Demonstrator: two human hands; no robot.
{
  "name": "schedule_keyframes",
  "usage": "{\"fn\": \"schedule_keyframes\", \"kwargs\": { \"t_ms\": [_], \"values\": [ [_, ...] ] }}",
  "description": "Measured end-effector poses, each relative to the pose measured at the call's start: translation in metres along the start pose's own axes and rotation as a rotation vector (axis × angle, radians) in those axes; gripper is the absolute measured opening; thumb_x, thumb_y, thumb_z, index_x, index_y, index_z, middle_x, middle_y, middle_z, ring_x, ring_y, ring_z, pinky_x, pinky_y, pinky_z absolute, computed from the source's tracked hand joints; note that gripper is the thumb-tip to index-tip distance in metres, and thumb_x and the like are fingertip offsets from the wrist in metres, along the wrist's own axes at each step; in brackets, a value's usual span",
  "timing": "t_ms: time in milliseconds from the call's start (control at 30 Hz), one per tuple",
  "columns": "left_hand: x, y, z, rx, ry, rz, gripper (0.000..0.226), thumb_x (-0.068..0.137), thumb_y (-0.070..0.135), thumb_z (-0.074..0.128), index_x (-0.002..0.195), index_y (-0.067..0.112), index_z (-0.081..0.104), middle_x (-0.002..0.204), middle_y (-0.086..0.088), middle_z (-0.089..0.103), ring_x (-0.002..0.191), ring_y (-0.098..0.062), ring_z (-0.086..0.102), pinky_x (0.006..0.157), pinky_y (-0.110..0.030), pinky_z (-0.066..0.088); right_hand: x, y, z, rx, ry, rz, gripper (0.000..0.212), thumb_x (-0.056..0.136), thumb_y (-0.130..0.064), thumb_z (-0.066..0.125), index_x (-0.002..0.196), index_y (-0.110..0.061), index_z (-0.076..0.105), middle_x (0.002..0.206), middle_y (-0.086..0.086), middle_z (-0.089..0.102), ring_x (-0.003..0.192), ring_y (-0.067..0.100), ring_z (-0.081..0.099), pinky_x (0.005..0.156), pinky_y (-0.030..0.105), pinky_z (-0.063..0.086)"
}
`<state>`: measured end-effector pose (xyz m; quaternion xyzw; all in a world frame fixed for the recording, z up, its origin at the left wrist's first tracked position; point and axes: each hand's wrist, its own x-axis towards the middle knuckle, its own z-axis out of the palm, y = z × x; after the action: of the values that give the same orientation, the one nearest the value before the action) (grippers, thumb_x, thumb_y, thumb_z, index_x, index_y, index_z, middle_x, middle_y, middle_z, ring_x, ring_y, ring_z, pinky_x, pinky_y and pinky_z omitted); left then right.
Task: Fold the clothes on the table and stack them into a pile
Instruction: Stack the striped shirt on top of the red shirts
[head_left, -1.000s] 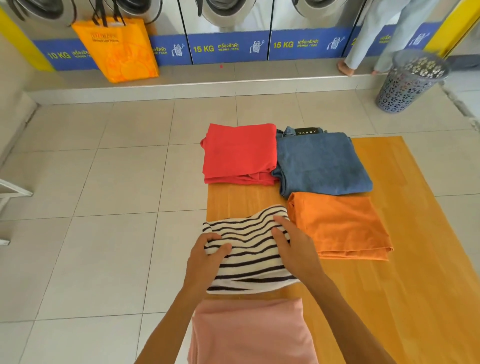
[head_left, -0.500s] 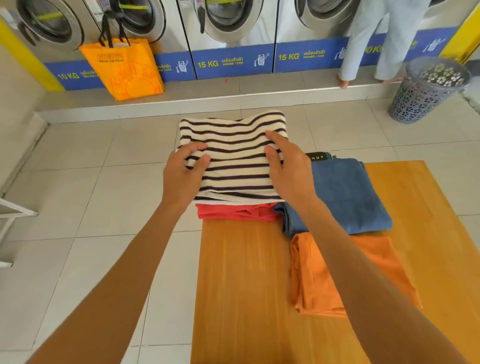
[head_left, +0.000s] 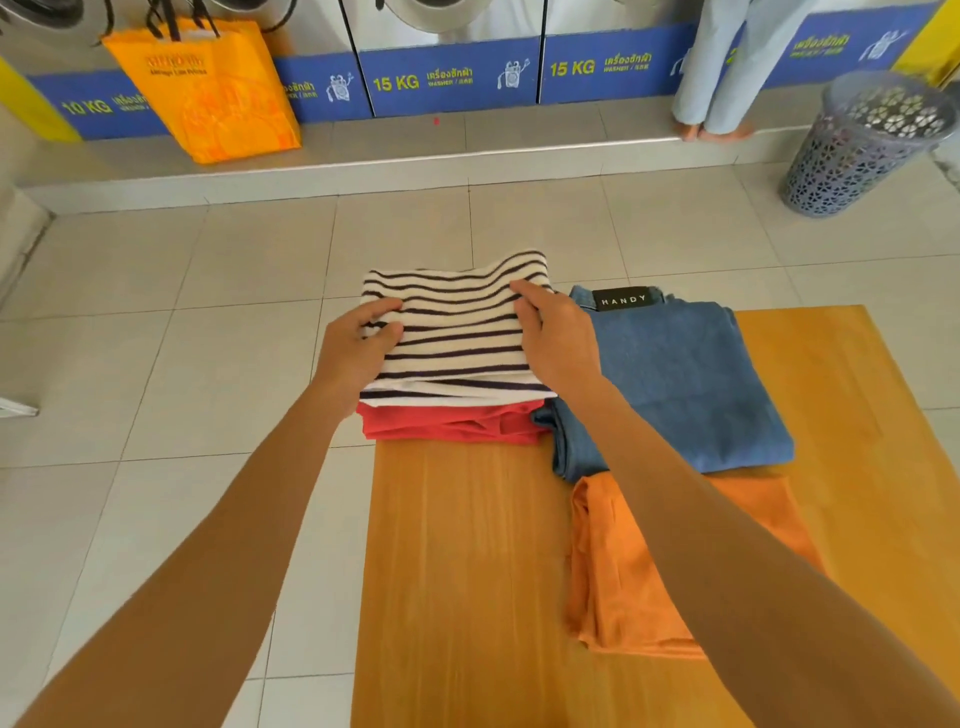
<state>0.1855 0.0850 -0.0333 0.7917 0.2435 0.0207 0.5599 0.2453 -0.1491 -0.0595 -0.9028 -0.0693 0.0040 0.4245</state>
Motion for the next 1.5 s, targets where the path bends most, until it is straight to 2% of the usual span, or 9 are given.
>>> {"fn": "schedule_keyframes", "kwargs": {
  "t_ms": [133, 333, 700, 967, 1133, 1200, 1300, 1400, 1500],
  "values": [
    [0.002, 0.004, -0.008, -0.037, 0.118, 0.066, 0.033, 0.094, 0.019, 0.064, 0.122, 0.034, 0.068, 0.127, 0.005, 0.058, 0.112, -0.016, 0.059, 0.091, -0.028, 0.055, 0.012, -0.01, 0.008, -0.007, 0.04, -0.065, 0.036, 0.106, -0.03, 0.044, 0.138, -0.028, 0.06, 0.114, 0.013, 0.066, 0.103, 0.028, 0.063, 0.088, 0.041, 0.054],
    [-0.009, -0.039, 0.01, 0.15, 0.091, 0.061, 0.034, 0.095, 0.028, 0.061, 0.129, 0.032, 0.062, 0.134, 0.001, 0.058, 0.124, -0.021, 0.053, 0.107, -0.04, 0.046, -0.001, 0.009, 0.028, -0.161, -0.048, 0.007, 0.036, 0.106, -0.035, 0.04, 0.139, -0.035, 0.056, 0.144, 0.012, 0.05, 0.11, 0.032, 0.061, 0.086, 0.047, 0.055],
    [-0.029, -0.029, -0.009, 0.246, 0.011, 0.026, 0.047, 0.097, 0.025, 0.058, 0.142, 0.026, 0.046, 0.141, -0.003, 0.052, 0.125, -0.024, 0.052, 0.104, -0.043, 0.049, -0.013, -0.001, 0.017, -0.16, -0.097, 0.096, 0.041, 0.106, -0.03, 0.04, 0.147, -0.033, 0.047, 0.125, 0.019, 0.055, 0.105, 0.033, 0.059, 0.089, 0.046, 0.054],
    [-0.034, -0.012, -0.02, 0.234, 0.09, 0.117, 0.04, 0.093, 0.005, 0.055, 0.129, 0.021, 0.062, 0.137, -0.003, 0.057, 0.125, -0.022, 0.053, 0.109, -0.038, 0.044, -0.025, -0.02, 0.011, -0.083, 0.137, 0.0, 0.038, 0.105, -0.018, 0.044, 0.141, -0.021, 0.057, 0.119, 0.016, 0.061, 0.1, 0.028, 0.06, 0.086, 0.037, 0.051],
    [-0.031, -0.016, -0.012, 0.322, 0.044, 0.024, 0.038, 0.098, 0.012, 0.049, 0.135, 0.02, 0.055, 0.139, -0.006, 0.054, 0.127, -0.027, 0.052, 0.107, -0.039, 0.046, -0.032, -0.018, 0.011, -0.171, -0.037, 0.221, 0.045, 0.105, -0.025, 0.039, 0.15, -0.03, 0.04, 0.133, 0.018, 0.044, 0.085, 0.026, 0.053, 0.081, 0.042, 0.051],
    [-0.035, -0.022, -0.009, 0.289, 0.016, -0.045, 0.041, 0.099, 0.029, 0.048, 0.14, 0.023, 0.047, 0.135, -0.004, 0.056, 0.12, -0.026, 0.055, 0.1, -0.04, 0.05, -0.03, -0.022, 0.008, -0.193, -0.043, 0.299, 0.052, 0.102, -0.034, 0.045, 0.152, -0.029, 0.029, 0.137, 0.019, 0.039, 0.094, 0.035, 0.058, 0.082, 0.045, 0.05],
    [-0.036, -0.028, -0.005, 0.193, -0.014, -0.12, 0.054, 0.092, 0.048, 0.057, 0.139, 0.029, 0.04, 0.127, 0.001, 0.055, 0.113, -0.022, 0.056, 0.096, -0.042, 0.053, -0.025, -0.021, 0.005, -0.213, -0.087, 0.432, 0.062, 0.098, -0.046, 0.049, 0.143, -0.008, 0.03, 0.135, 0.024, 0.048, 0.113, 0.043, 0.058, 0.082, 0.047, 0.047],
    [-0.027, -0.02, -0.001, 0.19, 0.03, -0.084, 0.048, 0.089, 0.04, 0.063, 0.131, 0.028, 0.044, 0.115, 0.003, 0.056, 0.106, -0.022, 0.059, 0.087, -0.036, 0.055, -0.021, -0.014, 0.001, -0.172, -0.135, 0.455, 0.063, 0.096, -0.051, 0.047, 0.136, -0.003, 0.036, 0.129, 0.024, 0.057, 0.115, 0.043, 0.057, 0.086, 0.049, 0.048],
    [-0.011, -0.004, 0.001, 0.183, 0.091, 0.033, 0.038, 0.087, 0.03, 0.062, 0.123, 0.027, 0.049, 0.118, -0.003, 0.06, 0.103, -0.023, 0.06, 0.082, -0.034, 0.054, -0.015, -0.014, -0.005, -0.123, -0.13, 0.446, 0.063, 0.097, -0.053, 0.047, 0.135, -0.003, 0.038, 0.129, 0.023, 0.058, 0.116, 0.042, 0.057, 0.092, 0.051, 0.05]
  ]
}}
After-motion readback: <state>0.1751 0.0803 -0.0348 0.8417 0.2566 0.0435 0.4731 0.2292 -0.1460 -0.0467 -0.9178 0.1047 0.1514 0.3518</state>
